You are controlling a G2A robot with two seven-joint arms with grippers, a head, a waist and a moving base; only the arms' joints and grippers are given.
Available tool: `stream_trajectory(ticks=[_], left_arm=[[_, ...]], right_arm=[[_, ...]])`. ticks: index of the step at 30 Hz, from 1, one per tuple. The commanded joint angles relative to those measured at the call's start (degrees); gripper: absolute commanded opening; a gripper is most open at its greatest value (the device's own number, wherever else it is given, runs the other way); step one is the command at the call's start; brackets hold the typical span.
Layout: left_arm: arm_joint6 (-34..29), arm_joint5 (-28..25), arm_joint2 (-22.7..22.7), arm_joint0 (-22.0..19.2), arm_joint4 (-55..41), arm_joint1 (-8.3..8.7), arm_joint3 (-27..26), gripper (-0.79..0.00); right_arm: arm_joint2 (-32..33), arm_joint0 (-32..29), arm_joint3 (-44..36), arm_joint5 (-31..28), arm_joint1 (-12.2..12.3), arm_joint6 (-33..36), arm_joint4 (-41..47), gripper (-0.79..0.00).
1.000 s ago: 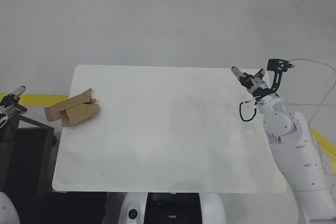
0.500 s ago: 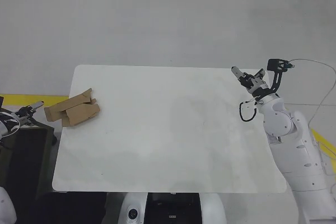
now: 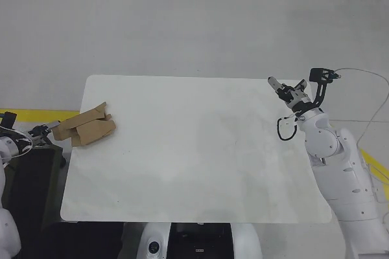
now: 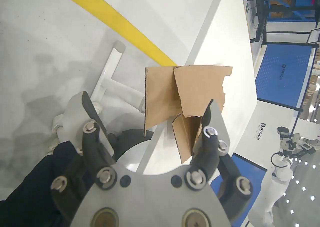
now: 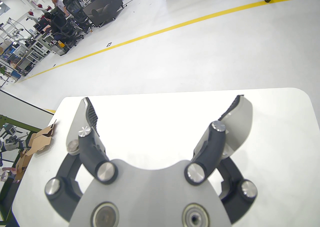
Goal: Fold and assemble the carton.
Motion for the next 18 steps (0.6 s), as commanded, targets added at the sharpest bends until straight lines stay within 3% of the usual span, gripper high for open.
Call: stream_trajectory(ticks=[1, 4, 7, 11, 15, 18], left_arm=[[1.0, 0.2, 0.8, -0.3, 0.7, -0.09, 0.5, -0.166], [1.5, 0.2, 1.6, -0.9, 1.0, -0.21, 1.4, -0.237], [1.8, 0.1, 2.3, -1.4, 1.1, -0.22, 2.1, -0.4], [1.8, 0.0, 2.8, -2.1, 0.7, -0.2, 2.9, -0.505], [2.1, -0.1, 3.4, -2.5, 0.6, -0.21, 3.5, -0.699], [2.0, -0.4, 3.3, -3.0, -0.7, -0.14, 3.9, -0.785]], right_arm=[[0.0, 0.0, 0.0, 0.0, 0.0, 0.0, 0.0, 0.0], [0.0, 0.0, 0.0, 0.0, 0.0, 0.0, 0.0, 0.0], [0.0, 0.0, 0.0, 0.0, 0.0, 0.0, 0.0, 0.0], [0.0, 0.0, 0.0, 0.0, 0.0, 0.0, 0.0, 0.0], [0.0, 0.0, 0.0, 0.0, 0.0, 0.0, 0.0, 0.0], [0.0, 0.0, 0.0, 0.0, 0.0, 0.0, 0.0, 0.0]])
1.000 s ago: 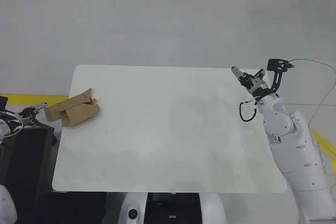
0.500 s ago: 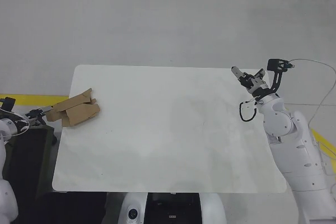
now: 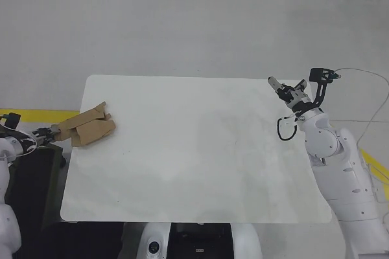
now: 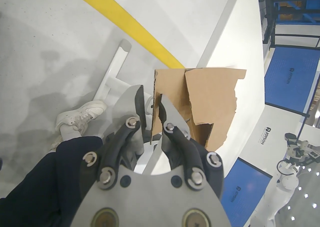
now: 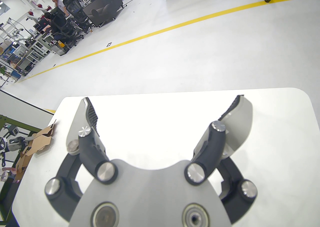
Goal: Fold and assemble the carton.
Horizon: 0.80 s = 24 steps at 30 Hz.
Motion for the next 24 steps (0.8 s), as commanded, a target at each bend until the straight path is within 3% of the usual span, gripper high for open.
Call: stream_trajectory(ticks=[1, 13, 24], left_arm=[[-0.6, -0.5, -0.3, -0.3, -1.5, 0.1, 0.3, -0.785], [-3.4, -2.2, -3.4, -1.4, -11.4, 1.1, -1.7, -0.785], [-5.4, -0.4, -3.4, -2.0, -21.3, 0.04, -6.1, -0.785]], right_arm=[[0.0, 0.0, 0.0, 0.0, 0.0, 0.0, 0.0, 0.0], [0.0, 0.0, 0.0, 0.0, 0.0, 0.0, 0.0, 0.0], [0.0, 0.0, 0.0, 0.0, 0.0, 0.0, 0.0, 0.0]])
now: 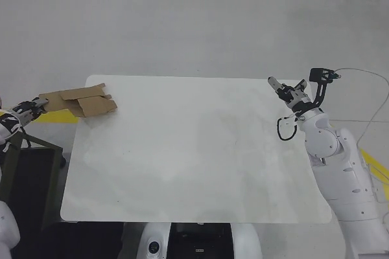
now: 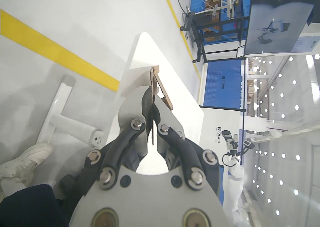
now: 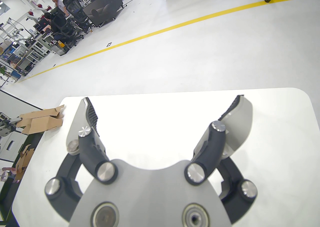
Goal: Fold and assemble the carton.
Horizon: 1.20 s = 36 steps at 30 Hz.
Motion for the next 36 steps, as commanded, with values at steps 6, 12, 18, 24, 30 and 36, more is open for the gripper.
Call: stream_trajectory(ticks=[6, 12, 18, 24, 30, 36], left_arm=[[-1.3, 2.4, 1.7, -1.0, -5.3, -1.19, -3.0, -0.785], [-3.8, 4.2, 4.8, -2.6, -9.9, -2.8, -5.4, -0.785], [-3.7, 6.5, 8.5, -4.6, -14.0, -4.69, -7.5, -0.785], [-4.0, 7.6, 13.0, -6.8, -18.0, -6.87, -9.3, -0.785], [-2.8, 7.9, 18.6, -9.5, -19.4, -9.28, -9.4, -0.785], [-2.8, 8.0, 24.8, -12.2, -20.8, -12.14, -8.5, -0.785]], right_arm=[[0.0, 0.0, 0.0, 0.0, 0.0, 0.0, 0.0, 0.0], [0.0, 0.0, 0.0, 0.0, 0.0, 0.0, 0.0, 0.0], [0.0, 0.0, 0.0, 0.0, 0.0, 0.0, 0.0, 0.0], [0.0, 0.0, 0.0, 0.0, 0.0, 0.0, 0.0, 0.0], [0.0, 0.0, 0.0, 0.0, 0.0, 0.0, 0.0, 0.0], [0.0, 0.0, 0.0, 0.0, 0.0, 0.0, 0.0, 0.0]])
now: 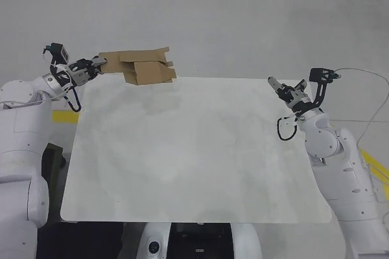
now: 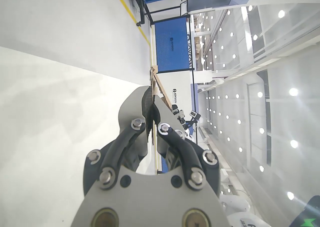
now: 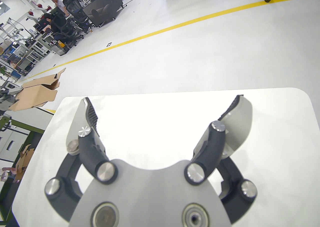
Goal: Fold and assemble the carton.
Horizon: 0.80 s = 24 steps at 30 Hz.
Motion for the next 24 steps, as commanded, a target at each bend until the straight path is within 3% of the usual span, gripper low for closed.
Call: stream_trajectory(ticks=[1, 14, 24], left_arm=[[0.3, -0.2, 1.9, -0.6, -0.2, -0.86, 0.5, -0.785], [0.2, -5.0, 12.7, -3.1, -2.9, -6.98, 1.2, -0.785], [-3.2, -6.6, 16.4, -2.0, -4.8, -9.12, -3.1, -0.785]], right_arm=[[0.0, 0.0, 0.0, 0.0, 0.0, 0.0, 0.0, 0.0], [0.0, 0.0, 0.0, 0.0, 0.0, 0.0, 0.0, 0.0], [0.0, 0.0, 0.0, 0.0, 0.0, 0.0, 0.0, 0.0]])
